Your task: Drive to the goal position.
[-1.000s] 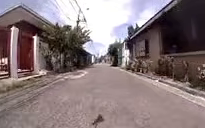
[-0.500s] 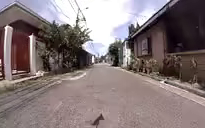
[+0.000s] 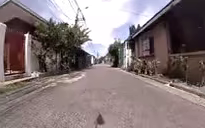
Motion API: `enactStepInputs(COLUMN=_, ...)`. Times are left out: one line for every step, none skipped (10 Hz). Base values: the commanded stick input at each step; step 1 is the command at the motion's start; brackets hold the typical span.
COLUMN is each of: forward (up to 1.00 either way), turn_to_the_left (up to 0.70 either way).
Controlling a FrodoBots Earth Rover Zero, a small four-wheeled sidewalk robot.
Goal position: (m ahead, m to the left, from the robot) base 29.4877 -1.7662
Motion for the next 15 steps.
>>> enactStepInputs(forward=0.7, turn_to_the_left=0.0)
enactStepInputs(forward=0.7, turn_to_the_left=0.0)
enactStepInputs(forward=0.7, turn_to_the_left=0.0)
enactStepInputs(forward=0.7, turn_to_the_left=0.0)
enactStepInputs(forward=0.7, turn_to_the_left=0.0)
enactStepInputs(forward=0.7, turn_to_the_left=0.0)
enactStepInputs(forward=0.7, turn_to_the_left=0.0)
enactStepInputs(forward=0.7, turn_to_the_left=0.0)
enactStepInputs(forward=0.7, turn_to_the_left=0.0)
enactStepInputs(forward=0.7, turn_to_the_left=0.0)
enactStepInputs(forward=0.7, turn_to_the_left=0.0)
enactStepInputs(forward=0.7, turn_to_the_left=0.0)
enactStepInputs(forward=0.7, turn_to_the_left=0.0)
enactStepInputs(forward=0.7, turn_to_the_left=0.0)
enactStepInputs(forward=0.7, turn_to_the_left=0.0)
